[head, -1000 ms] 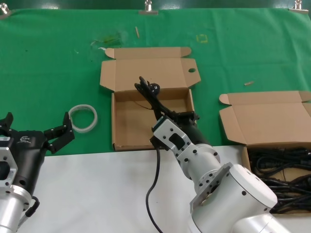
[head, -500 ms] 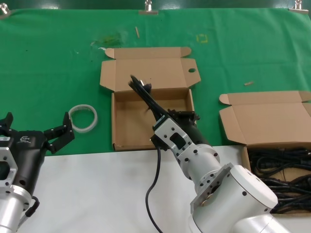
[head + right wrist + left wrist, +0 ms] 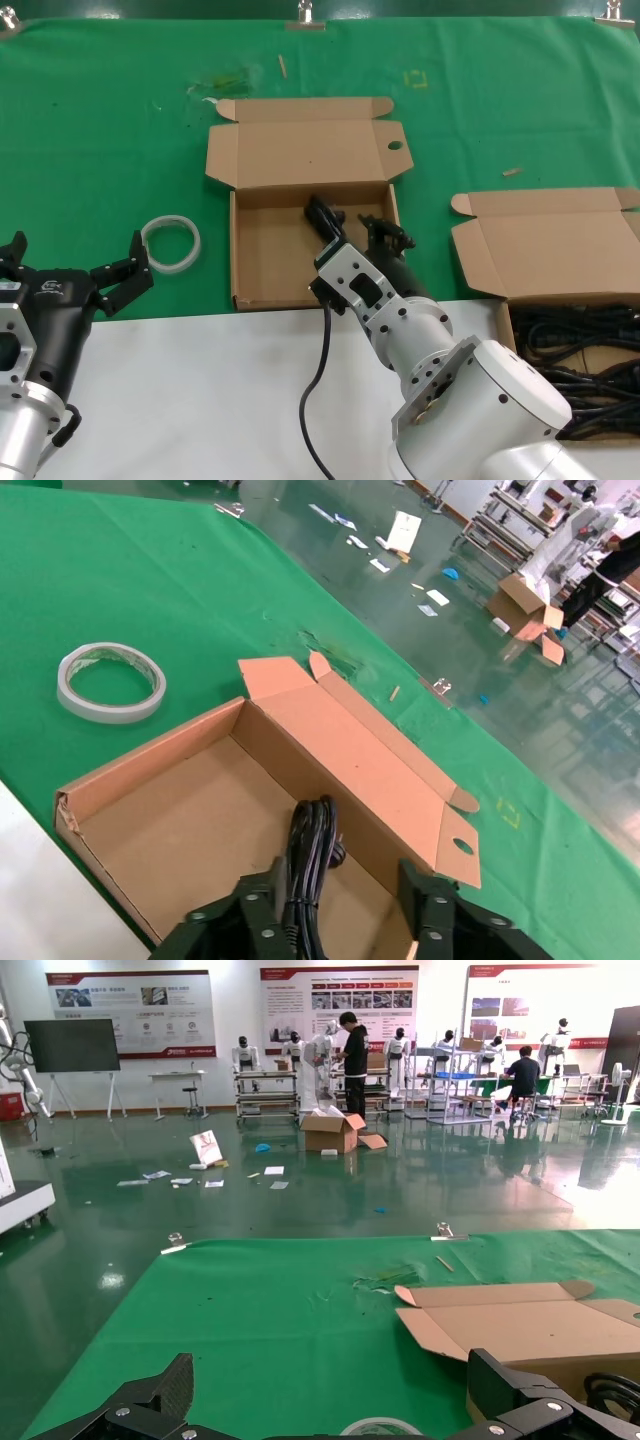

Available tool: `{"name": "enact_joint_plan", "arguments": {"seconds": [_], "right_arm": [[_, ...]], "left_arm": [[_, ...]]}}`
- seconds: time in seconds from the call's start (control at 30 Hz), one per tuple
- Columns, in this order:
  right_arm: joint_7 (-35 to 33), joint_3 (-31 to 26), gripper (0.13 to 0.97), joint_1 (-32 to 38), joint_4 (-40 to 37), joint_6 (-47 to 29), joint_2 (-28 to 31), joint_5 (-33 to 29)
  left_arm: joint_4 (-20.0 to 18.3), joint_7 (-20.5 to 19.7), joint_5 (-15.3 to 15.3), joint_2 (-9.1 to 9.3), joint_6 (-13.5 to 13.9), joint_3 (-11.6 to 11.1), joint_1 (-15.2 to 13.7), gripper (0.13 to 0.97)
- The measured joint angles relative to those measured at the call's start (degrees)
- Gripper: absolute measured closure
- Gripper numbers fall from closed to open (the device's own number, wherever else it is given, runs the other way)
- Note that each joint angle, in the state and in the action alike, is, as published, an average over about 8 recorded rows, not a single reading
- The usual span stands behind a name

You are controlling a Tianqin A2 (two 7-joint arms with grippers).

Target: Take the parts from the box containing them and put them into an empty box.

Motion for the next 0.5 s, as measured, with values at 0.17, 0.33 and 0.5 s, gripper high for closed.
{"name": "enact_joint_plan", "arguments": {"seconds": [0.17,0.33,0.5], "right_arm": [[2.1,1.0,0.682,-0.6,0.1,-1.1,0.0,-1.4],[6.3,3.0,0.602,-1.8,0.4,-3.2,0.0,-4.2],[11.5,5.4,0.469,-3.3,0.7,-5.8,0.0,-7.6]], "left_arm": [[0.0,0.0,0.0,0.00,0.0,0.0,0.0,0.132],[0.0,0.0,0.0,0.00,0.0,0.0,0.0,0.132],[0.0,0.0,0.0,0.00,0.0,0.0,0.0,0.132]]}}
